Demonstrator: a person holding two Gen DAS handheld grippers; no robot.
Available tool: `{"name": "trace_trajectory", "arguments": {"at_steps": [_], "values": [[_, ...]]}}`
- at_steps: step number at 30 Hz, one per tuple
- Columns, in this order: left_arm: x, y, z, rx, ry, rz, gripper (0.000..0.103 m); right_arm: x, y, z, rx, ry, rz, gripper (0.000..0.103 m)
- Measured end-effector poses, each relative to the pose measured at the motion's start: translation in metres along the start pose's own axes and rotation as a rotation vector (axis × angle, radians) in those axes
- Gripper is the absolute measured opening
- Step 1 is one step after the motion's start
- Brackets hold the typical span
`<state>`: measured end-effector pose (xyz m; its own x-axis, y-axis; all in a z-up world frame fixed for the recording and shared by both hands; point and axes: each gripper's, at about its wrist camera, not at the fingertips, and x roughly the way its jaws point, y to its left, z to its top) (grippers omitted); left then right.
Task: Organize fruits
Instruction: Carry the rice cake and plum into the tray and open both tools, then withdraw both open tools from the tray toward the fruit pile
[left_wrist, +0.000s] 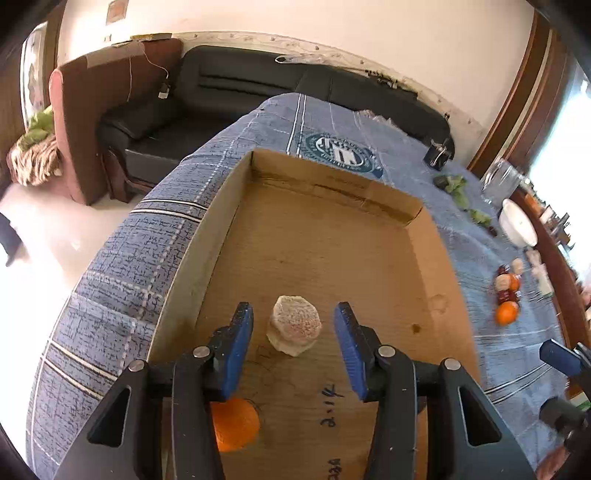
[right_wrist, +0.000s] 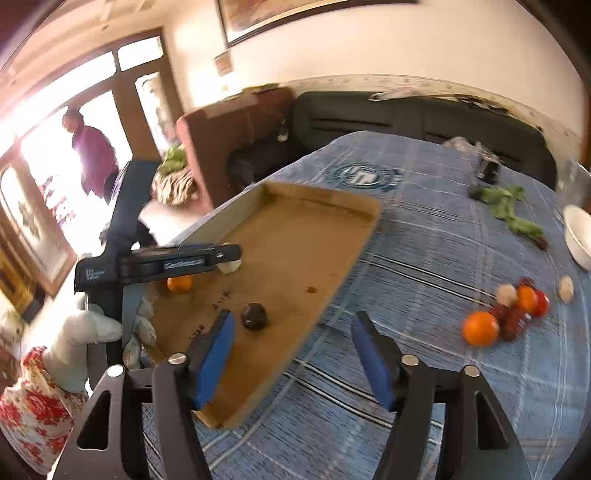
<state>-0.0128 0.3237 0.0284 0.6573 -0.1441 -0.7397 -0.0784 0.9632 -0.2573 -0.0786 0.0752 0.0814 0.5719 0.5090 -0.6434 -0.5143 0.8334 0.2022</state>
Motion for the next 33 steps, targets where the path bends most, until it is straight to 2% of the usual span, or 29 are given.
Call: {"name": "trace_trajectory", "arguments": {"at_steps": [4, 6, 10, 12, 13, 17, 21, 23, 26, 31, 33], "values": [[-0.034, 0.003, -0.004, -0.079, -0.081, -0.011, 0.049, -0.023, -0.021, -0.01, 0.098, -0.034, 0.011, 0.075], [-0.059, 0.0, -0.01, -0.125, -0.146, -0.004, 0.064, -0.03, -0.028, -0.016, 0.138, -0.046, 0.024, 0.077], [-0.099, -0.02, -0.028, -0.167, -0.239, -0.01, 0.074, -0.032, -0.037, -0.031, 0.211, -0.04, 0.086, 0.077], [-0.113, -0.034, -0.038, -0.178, -0.265, -0.006, 0.092, -0.031, -0.039, -0.041, 0.23, -0.034, 0.104, 0.077], [-0.121, -0.044, -0.046, -0.18, -0.286, -0.008, 0.093, -0.03, -0.039, -0.043, 0.236, -0.031, 0.107, 0.077], [-0.132, -0.064, -0.063, -0.193, -0.308, -0.054, 0.094, -0.032, -0.039, -0.052, 0.231, -0.025, 0.097, 0.077], [-0.134, -0.077, -0.072, -0.193, -0.297, -0.053, 0.094, -0.039, -0.042, -0.055, 0.226, -0.04, 0.08, 0.077], [-0.135, -0.082, -0.075, -0.191, -0.298, -0.047, 0.094, -0.041, -0.045, -0.057, 0.238, -0.045, 0.076, 0.08], [-0.137, -0.086, -0.078, -0.189, -0.287, -0.08, 0.093, -0.041, -0.051, -0.06, 0.258, -0.042, 0.069, 0.082], [-0.14, -0.092, -0.083, -0.173, -0.29, -0.058, 0.094, -0.045, -0.05, -0.063, 0.236, -0.047, 0.055, 0.082], [-0.14, -0.089, -0.083, -0.188, -0.293, -0.052, 0.094, -0.045, -0.043, -0.051, 0.204, -0.045, 0.055, 0.082]]}}
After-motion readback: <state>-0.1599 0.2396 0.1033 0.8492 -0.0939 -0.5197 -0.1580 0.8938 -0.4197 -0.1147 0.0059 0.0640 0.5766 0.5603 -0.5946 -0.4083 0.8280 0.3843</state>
